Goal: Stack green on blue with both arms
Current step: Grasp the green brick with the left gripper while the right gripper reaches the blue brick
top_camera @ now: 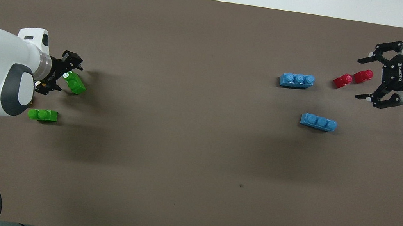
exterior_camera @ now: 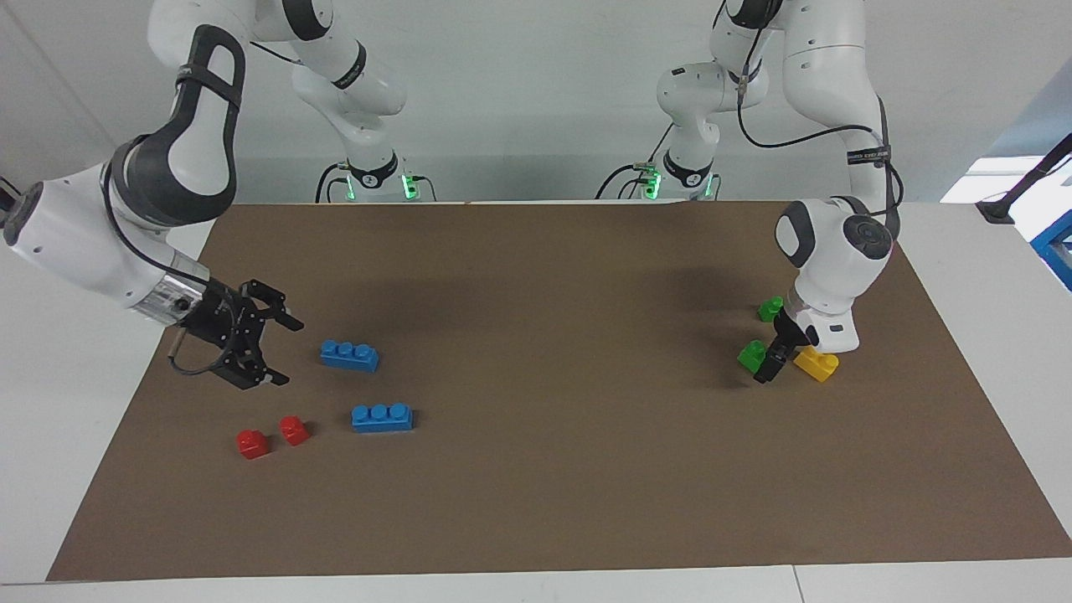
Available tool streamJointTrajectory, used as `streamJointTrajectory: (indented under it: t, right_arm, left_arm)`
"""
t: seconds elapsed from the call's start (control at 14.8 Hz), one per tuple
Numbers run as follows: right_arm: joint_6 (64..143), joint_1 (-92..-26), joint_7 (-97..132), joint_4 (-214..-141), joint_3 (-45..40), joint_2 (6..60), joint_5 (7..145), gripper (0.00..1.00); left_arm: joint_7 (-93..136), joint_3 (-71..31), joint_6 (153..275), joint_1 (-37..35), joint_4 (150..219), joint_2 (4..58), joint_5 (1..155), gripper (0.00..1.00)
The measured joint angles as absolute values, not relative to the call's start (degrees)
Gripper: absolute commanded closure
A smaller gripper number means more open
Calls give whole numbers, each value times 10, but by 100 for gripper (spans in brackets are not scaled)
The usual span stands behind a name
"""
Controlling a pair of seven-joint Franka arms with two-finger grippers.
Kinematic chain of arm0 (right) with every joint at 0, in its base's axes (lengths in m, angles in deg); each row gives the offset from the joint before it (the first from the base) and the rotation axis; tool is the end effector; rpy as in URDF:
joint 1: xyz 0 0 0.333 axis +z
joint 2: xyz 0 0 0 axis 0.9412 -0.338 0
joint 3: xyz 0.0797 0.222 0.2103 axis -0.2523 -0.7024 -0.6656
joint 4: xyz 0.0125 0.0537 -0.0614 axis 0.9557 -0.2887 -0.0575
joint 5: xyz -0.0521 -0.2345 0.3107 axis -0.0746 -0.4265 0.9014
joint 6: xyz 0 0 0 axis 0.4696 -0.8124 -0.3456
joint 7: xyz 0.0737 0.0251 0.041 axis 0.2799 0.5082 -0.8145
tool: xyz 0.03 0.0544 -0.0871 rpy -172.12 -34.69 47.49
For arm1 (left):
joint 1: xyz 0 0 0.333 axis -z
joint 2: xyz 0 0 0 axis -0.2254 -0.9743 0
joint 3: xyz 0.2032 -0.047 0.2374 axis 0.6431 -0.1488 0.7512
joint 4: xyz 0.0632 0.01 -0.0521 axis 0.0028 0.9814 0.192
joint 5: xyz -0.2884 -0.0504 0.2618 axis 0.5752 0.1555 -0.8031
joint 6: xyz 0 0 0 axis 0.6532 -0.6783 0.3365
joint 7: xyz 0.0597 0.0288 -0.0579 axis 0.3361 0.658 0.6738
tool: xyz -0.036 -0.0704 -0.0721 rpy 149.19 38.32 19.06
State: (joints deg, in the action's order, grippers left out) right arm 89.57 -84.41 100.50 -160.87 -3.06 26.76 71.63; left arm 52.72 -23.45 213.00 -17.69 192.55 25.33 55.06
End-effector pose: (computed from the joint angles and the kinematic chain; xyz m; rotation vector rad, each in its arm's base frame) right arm 0.6613 -0.0516 0.4483 -1.9492 1.9354 0.4939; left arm 0.5967 -0.0179 0.3105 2.8132 1.2126 0.0609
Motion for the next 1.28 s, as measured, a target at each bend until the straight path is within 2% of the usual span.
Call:
streamJointTrajectory:
  t: [0.2, 0.4, 0.47, 0.54, 0.61, 0.67, 0.74, 0.94, 1.28]
  right_arm:
    - [896, -823, 987, -1627, -33, 252, 716, 0]
    - [898, -820, 944, -1644, -32, 242, 731, 0]
    - [898, -820, 935, -1646, -32, 238, 739, 0]
    - [899, -822, 928, -1647, -32, 234, 742, 0]
    - [902, -822, 925, -1648, -31, 229, 744, 0]
    - [907, -822, 924, -1649, -32, 225, 748, 0]
    - [913, -822, 923, -1649, -32, 222, 756, 0]
    - [921, -822, 923, -1643, -32, 213, 761, 0]
    - [922, -818, 922, -1606, -33, 169, 761, 0]
  left_arm:
    - [527, -235, 2131, -178, 1925, 252, 551, 2]
    - [527, -235, 2131, -178, 1925, 252, 551, 9]
    - [527, -236, 2132, -178, 1925, 252, 551, 17]
    - [527, -236, 2132, -178, 1925, 252, 551, 27]
    - [527, -236, 2133, -178, 1925, 251, 551, 44]
    - [527, -236, 2133, -178, 1925, 250, 551, 80]
    - [527, -236, 2133, -178, 1925, 249, 551, 100]
    - [528, -236, 2135, -178, 1925, 247, 551, 100]
    - [528, -236, 2136, -178, 1925, 246, 551, 100]
